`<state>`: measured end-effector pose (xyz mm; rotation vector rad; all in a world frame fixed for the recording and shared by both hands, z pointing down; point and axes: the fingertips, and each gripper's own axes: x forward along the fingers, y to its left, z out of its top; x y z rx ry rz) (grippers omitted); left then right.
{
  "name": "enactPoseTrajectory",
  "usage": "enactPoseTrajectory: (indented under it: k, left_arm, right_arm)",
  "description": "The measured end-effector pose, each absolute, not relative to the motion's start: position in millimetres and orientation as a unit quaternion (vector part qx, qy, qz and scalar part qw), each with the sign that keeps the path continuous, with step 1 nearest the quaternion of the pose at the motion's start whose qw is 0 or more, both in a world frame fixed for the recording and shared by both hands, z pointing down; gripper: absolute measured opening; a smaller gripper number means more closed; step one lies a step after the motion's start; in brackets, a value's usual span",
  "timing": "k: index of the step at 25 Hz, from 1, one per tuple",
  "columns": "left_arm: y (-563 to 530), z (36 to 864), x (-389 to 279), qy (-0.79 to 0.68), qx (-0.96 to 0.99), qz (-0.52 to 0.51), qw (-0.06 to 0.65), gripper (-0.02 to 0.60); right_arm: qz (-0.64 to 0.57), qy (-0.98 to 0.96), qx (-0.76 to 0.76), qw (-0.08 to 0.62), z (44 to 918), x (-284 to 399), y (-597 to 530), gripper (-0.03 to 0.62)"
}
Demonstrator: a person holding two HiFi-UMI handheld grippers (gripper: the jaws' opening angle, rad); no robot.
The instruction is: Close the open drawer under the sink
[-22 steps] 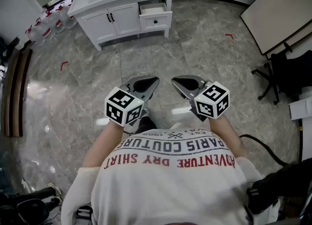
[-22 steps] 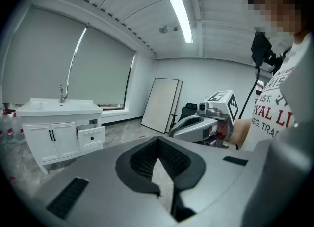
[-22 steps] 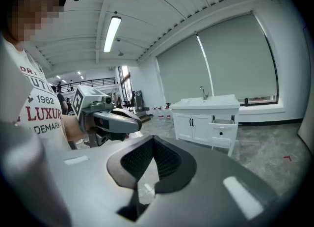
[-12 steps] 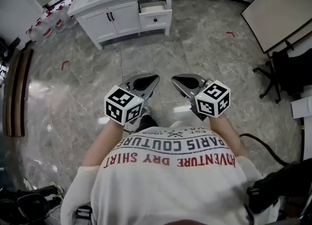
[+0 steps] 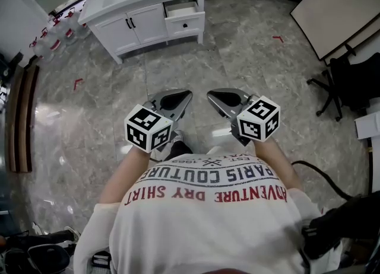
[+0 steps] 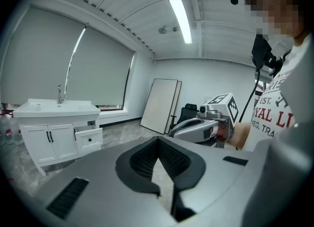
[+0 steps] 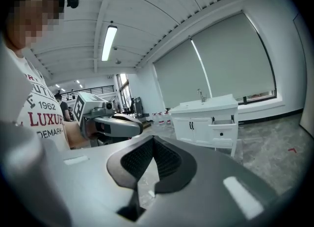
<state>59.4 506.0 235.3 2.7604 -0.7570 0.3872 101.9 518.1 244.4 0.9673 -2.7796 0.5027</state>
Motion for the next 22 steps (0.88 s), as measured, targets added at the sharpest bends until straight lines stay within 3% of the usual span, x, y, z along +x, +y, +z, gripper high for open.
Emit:
enactPoseTrajectory:
  k: [22]
  left_arm:
    - [485.0,231.8,85.7,-0.258,0.948,0.147,0.113,0.002]
  right_arm:
    - [0.163,-0.921,0.346,0.073,243.8,140.2,496.0,0.002]
